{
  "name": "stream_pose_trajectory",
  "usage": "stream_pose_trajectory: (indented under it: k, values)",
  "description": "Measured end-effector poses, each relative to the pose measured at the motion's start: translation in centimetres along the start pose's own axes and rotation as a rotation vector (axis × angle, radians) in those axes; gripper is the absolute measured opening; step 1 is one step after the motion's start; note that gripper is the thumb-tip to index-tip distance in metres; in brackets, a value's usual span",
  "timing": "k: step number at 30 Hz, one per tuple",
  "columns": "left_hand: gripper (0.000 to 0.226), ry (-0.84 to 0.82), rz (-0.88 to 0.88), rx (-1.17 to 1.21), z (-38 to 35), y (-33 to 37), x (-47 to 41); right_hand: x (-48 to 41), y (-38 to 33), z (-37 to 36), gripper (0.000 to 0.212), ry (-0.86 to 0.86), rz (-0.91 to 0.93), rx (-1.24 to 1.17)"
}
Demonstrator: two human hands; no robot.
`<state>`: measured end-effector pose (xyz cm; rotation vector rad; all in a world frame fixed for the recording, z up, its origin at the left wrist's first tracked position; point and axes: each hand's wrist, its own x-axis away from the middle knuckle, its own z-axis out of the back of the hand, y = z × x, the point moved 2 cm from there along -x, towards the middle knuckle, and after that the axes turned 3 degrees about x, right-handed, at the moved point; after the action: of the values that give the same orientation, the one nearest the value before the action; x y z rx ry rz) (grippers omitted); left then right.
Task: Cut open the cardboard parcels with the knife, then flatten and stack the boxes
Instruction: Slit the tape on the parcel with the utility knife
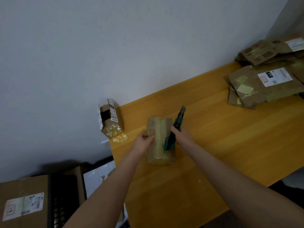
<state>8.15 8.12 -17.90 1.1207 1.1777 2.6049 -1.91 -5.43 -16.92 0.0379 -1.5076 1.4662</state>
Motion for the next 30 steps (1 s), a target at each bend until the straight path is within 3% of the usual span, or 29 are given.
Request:
stream_pose_trajectory:
  k: [3,6,14,17,21,27,30]
  values:
    - [0.051,-0.036,0.091,0.208,-0.2,-0.6,0.2,-0.3,0.2,-0.3,0.04,0.016,0.047,0.198]
    - [0.057,-0.094,0.11,0.26,-0.5,-0.8,0.4,-0.5,0.8,-0.4,0.042,0.027,0.055,0.357]
    - [0.057,-0.203,0.097,0.378,-0.1,-1.3,0.9,0.0,1.9,1.0,0.032,0.053,0.146,0.374]
    - [0.056,-0.203,0.077,0.392,0.9,-0.8,1.0,0.4,1.5,1.1,0.035,0.064,0.171,0.337]
    - [0.076,-0.155,0.048,0.392,1.9,0.2,1.3,1.1,0.4,2.0,0.031,0.077,0.188,0.348]
    - [0.082,-0.048,-0.038,0.401,1.3,0.7,1.7,3.4,-1.1,3.4,0.036,0.103,0.407,0.734]
    - [0.085,-0.041,-0.076,0.387,0.9,0.8,1.7,4.3,-1.2,3.0,0.055,0.106,0.452,0.877]
